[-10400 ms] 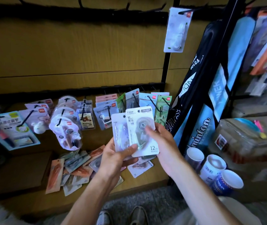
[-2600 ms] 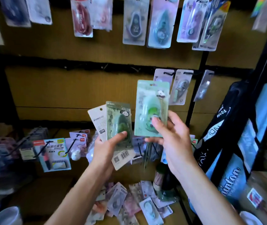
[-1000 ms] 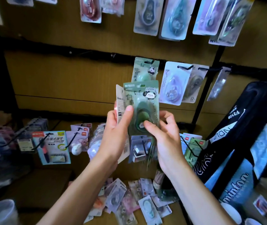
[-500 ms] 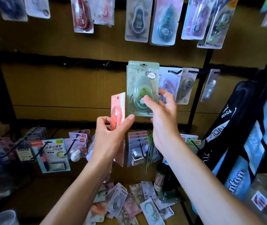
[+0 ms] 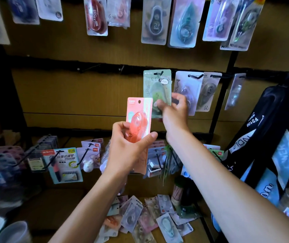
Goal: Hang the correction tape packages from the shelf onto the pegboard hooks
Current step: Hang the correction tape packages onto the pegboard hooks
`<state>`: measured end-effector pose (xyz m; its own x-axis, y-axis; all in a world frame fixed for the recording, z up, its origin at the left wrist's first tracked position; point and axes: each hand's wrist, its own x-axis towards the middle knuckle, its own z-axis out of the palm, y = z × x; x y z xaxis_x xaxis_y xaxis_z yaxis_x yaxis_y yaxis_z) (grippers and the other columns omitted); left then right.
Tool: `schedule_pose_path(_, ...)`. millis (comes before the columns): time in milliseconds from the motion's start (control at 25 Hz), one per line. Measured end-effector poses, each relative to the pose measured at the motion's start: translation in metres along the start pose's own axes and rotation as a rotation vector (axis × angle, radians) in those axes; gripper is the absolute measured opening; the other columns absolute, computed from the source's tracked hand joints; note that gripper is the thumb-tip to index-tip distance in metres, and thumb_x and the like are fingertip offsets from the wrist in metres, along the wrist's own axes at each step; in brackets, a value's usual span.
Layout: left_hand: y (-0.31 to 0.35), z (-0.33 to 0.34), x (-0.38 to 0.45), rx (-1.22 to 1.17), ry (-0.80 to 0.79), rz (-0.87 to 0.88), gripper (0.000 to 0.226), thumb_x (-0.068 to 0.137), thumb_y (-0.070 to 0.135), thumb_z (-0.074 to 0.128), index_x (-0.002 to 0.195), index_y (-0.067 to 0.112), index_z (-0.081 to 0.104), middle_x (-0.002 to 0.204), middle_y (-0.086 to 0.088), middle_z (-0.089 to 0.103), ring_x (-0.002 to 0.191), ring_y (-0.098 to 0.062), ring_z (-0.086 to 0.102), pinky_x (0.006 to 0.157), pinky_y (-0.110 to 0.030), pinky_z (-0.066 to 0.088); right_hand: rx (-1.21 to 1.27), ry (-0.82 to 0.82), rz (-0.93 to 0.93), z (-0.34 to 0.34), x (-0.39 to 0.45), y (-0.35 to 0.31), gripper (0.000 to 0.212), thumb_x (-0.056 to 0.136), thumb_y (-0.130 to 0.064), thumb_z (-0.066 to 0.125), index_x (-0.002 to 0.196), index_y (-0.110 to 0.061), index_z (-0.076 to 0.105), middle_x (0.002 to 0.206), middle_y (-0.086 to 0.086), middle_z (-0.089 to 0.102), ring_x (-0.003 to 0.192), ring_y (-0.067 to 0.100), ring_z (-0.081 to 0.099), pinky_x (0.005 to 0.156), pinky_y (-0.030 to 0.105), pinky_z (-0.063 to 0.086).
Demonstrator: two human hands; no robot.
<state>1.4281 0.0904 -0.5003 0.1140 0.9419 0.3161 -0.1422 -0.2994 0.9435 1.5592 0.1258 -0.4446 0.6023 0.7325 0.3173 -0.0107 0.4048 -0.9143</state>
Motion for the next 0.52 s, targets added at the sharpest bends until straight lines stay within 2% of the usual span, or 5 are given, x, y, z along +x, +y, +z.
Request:
schedule_pose_path(160,-0.004,-0.003,-0.001,-0.011,-0.029,0.085,0.055,0.07,0.027,0.085,0.109,0.019,0.048,0.105,0.001,0.061,0.088,-0.01,0.063,0.075,-0.028,0.055,-0.132,0.01,0.085,0.008,0.024,0.01,0.038,0.08,-0.018,0.073,0.113,-0.013,0.054,0.109,0.013,0.069,0.092,0.028,0.07,0.082,0.05,0.06)
schedule_pose_path(280,-0.009,-0.007,0.003,-0.067,-0.05,0.097,0.04,0.082,0.013,0.076,0.113,0.016,0.05,0.113,-0.003,0.064,0.087,-0.004,0.067,0.068,-0.021,0.055,-0.007,0.021,0.217,-0.002,0.015,0.028,0.032,0.085,-0.018,0.072,0.111,-0.01,0.055,0.108,0.017,0.07,0.09,0.035,0.072,0.075,0.045,0.062)
schedule_pose_path(400,-0.014,-0.008,0.002,-0.07,-0.074,0.115,0.04,0.085,-0.002,0.069,0.113,0.023,0.054,0.114,0.001,0.065,0.088,-0.001,0.068,0.066,-0.021,0.057,0.001,0.16,0.134,-0.026,-0.018,0.041,0.014,0.09,-0.025,0.065,0.1,-0.018,0.059,0.099,0.009,0.069,0.079,0.022,0.066,0.064,0.033,0.054)
schedule_pose_path(440,-0.015,-0.008,0.002,-0.035,-0.077,0.142,0.044,0.083,-0.001,0.071,0.114,0.026,0.056,0.114,0.001,0.066,0.09,-0.004,0.07,0.068,-0.025,0.059,0.022,0.109,0.082,-0.033,-0.029,0.041,0.012,0.089,-0.03,0.065,0.095,-0.02,0.063,0.097,0.008,0.07,0.08,0.023,0.066,0.068,0.032,0.052)
schedule_pose_path(520,-0.018,-0.004,0.001,0.023,-0.1,0.203,0.05,0.078,0.004,0.079,0.117,0.028,0.06,0.111,-0.001,0.07,0.093,-0.016,0.072,0.075,-0.036,0.061,0.095,-0.149,0.084,-0.041,-0.049,0.032,0.017,0.085,-0.037,0.067,0.092,-0.022,0.071,0.096,0.005,0.075,0.087,0.023,0.069,0.075,0.033,0.052)
